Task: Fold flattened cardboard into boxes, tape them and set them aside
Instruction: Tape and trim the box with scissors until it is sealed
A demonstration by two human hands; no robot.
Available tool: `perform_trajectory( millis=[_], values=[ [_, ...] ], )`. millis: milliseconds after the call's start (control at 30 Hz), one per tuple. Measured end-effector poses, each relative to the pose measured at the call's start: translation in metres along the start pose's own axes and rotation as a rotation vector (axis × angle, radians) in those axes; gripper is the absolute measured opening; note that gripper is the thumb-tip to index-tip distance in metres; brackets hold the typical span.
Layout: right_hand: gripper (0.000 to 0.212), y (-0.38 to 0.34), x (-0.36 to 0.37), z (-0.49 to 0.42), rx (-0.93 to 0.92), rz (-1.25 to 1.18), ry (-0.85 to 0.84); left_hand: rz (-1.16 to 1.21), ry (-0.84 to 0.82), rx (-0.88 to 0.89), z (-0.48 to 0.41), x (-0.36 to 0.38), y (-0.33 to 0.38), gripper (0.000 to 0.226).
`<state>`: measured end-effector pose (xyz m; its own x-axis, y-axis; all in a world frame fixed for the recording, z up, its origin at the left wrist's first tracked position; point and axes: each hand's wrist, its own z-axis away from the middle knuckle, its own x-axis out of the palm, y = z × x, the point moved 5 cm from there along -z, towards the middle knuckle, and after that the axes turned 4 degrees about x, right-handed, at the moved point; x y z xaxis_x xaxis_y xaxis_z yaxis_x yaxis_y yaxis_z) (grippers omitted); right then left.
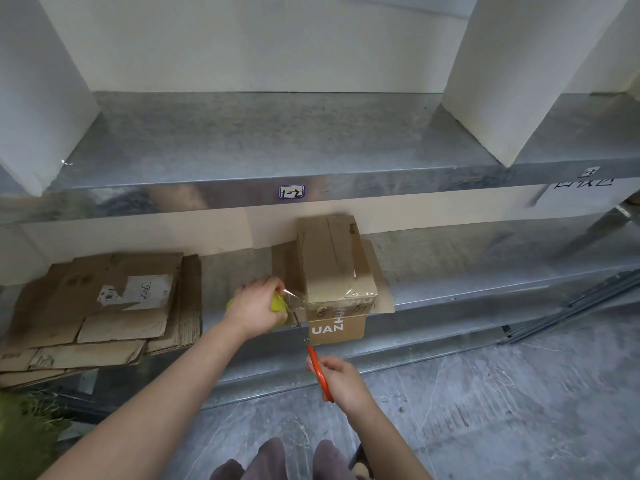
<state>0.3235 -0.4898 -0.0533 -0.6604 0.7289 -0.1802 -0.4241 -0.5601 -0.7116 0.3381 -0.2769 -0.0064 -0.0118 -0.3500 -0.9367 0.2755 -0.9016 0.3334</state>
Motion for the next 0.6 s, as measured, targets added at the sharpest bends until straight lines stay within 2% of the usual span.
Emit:
perform_trajectory(
  millis=[100, 167, 233, 333, 433, 600],
  values=[
    [0.027, 0.007, -0.002, -0.002, -0.034, 0.119, 0.060, 0.007, -0.005, -0.008, 0.000, -0.001, -0.003, 0.042],
    [0.036, 0.012, -0.009, -0.003, -0.105, 0.283, 0.137, 0.011, -0.009, -0.006, 0.000, 0.000, -0.004, 0.043],
    [0.047, 0.014, -0.023, -0.002, -0.184, 0.545, 0.278, 0.010, -0.013, -0.008, 0.000, 0.000, -0.003, 0.042],
    [0.045, 0.007, -0.057, 0.011, -0.284, 0.804, 0.493, 0.013, -0.013, -0.015, 0.000, 0.000, -0.003, 0.041],
    [0.047, 0.004, -0.101, 0.015, -0.369, 0.884, 0.627, 0.019, -0.012, -0.025, 0.000, -0.001, -0.002, 0.040],
    [0.043, -0.004, -0.182, 0.008, -0.478, 0.861, 0.787, 0.035, 0.000, -0.067, -0.002, 0.001, -0.002, 0.042]
  ],
)
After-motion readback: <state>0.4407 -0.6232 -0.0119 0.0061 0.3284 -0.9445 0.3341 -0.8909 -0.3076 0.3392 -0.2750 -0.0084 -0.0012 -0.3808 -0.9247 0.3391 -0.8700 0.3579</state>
